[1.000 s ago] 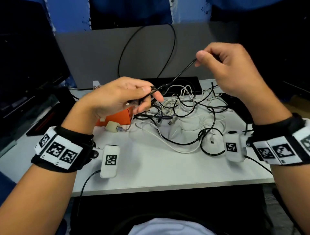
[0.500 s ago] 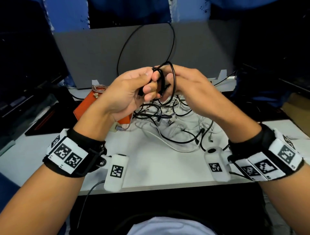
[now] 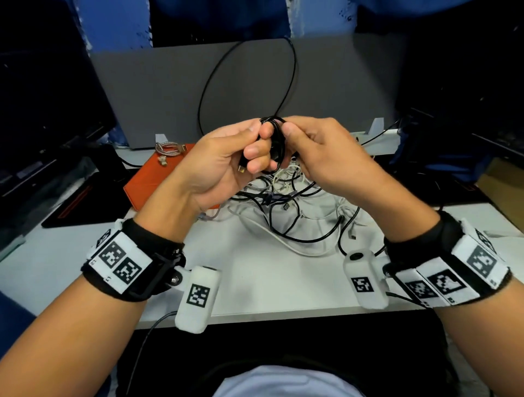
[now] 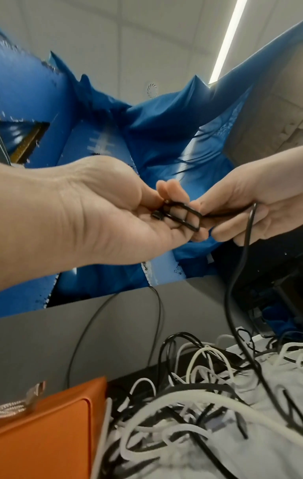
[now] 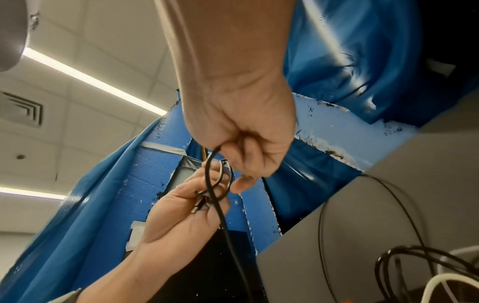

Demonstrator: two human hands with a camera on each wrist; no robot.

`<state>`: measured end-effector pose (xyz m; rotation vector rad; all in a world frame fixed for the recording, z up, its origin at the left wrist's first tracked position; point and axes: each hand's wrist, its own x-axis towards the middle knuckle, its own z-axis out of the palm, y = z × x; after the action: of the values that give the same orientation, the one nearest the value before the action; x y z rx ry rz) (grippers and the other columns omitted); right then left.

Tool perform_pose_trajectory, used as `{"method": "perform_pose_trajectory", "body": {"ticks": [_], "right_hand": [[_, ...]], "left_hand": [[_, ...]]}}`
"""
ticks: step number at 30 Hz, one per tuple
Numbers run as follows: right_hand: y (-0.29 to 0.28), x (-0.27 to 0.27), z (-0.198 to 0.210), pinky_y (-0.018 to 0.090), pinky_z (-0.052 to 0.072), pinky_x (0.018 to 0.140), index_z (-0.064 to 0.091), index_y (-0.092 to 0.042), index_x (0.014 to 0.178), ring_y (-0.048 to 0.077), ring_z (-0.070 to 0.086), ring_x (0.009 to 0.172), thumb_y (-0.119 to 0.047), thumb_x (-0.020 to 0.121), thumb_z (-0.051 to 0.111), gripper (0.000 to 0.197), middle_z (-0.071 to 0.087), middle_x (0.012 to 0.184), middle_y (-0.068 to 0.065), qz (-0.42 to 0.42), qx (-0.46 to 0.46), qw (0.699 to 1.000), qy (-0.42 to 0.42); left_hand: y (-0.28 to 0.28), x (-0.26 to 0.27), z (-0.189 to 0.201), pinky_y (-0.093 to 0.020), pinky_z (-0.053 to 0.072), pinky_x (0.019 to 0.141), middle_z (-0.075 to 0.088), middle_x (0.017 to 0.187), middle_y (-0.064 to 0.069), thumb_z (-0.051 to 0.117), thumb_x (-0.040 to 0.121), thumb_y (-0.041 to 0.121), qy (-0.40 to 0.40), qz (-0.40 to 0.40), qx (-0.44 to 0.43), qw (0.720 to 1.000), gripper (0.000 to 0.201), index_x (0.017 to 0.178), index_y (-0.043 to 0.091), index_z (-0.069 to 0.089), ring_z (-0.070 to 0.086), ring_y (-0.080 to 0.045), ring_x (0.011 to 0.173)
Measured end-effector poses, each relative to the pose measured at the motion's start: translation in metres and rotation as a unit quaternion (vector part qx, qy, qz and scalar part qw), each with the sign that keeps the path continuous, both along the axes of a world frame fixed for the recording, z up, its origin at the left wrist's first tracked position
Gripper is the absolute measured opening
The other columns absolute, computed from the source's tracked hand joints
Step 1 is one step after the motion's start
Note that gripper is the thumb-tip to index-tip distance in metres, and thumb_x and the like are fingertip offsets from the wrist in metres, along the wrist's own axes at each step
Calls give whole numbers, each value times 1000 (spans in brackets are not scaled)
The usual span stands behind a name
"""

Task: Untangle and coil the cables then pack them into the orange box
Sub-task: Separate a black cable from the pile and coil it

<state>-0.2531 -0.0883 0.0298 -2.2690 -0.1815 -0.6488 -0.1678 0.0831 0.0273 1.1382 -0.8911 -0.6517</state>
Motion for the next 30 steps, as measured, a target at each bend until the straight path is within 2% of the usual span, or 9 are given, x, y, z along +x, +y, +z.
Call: {"method": "perform_pose_trajectory", "body": {"ticks": [2,5,9,12,15,21,24,27,30], "right_hand": [[3,-2,-2,14,33,50,69,-7,106,0,48,42,-26,113,36,39,55,47,-19,24,45,998,22],[9,-3,-4,16,34,47,69,-16,96,0,47,39,-31,113,34,41,55,49,-18,51,100,993,35],[11,6,-11,25,40,64,56,-22,84,2,55,65,-36,111,38,35,61,69,-11,-49,-42,998,-29],[9,5,-10,23,39,65,45,-25,78,6,53,68,-34,111,37,35,55,69,-12,-69,-97,991,-59],[8,4,-11,38,36,64,45,-17,86,19,50,71,-35,111,36,33,47,71,-12,-73,-169,981,-66],[8,1,-8,40,38,62,36,-19,87,26,46,69,-36,111,33,30,41,77,-8,-88,-238,964,-78],[6,4,-8,37,39,63,39,-17,87,16,49,66,-36,111,33,31,43,72,-11,-74,-183,976,-89],[4,5,-9,37,53,59,48,-15,85,12,60,62,-34,112,36,35,56,72,-8,41,28,998,-46],[5,1,-2,25,38,53,52,-17,82,12,45,60,-33,112,38,37,54,71,-5,178,298,936,54]], "left_hand": [[-2,-2,0,-26,49,82,43,65,8,31,109,19,26,-6,-19,999,25,96,13,51,45,-7,57],[-4,-3,1,-26,51,83,44,66,6,30,110,19,20,13,-24,999,27,96,13,51,47,-9,60],[-1,-4,5,-30,53,85,55,74,0,30,110,16,-26,30,-5,999,26,96,10,51,59,-16,72],[8,-3,12,-31,53,86,61,87,-10,31,109,13,-57,33,34,997,28,94,7,54,64,-27,90],[15,-4,18,-44,49,99,65,88,-11,31,110,28,-50,38,85,994,40,90,9,59,62,-30,100],[5,-14,15,-37,50,92,52,64,3,38,109,30,0,68,76,995,37,79,16,51,64,-20,80],[-2,-18,11,-38,44,94,47,61,7,37,109,31,52,47,7,997,35,80,17,51,55,-15,69],[-6,-21,11,-30,49,85,40,58,10,35,110,31,78,21,-26,996,37,81,17,54,42,-9,57],[-4,-19,14,-27,48,82,36,57,10,35,110,28,46,35,-20,998,34,85,15,54,37,-8,56]]}}
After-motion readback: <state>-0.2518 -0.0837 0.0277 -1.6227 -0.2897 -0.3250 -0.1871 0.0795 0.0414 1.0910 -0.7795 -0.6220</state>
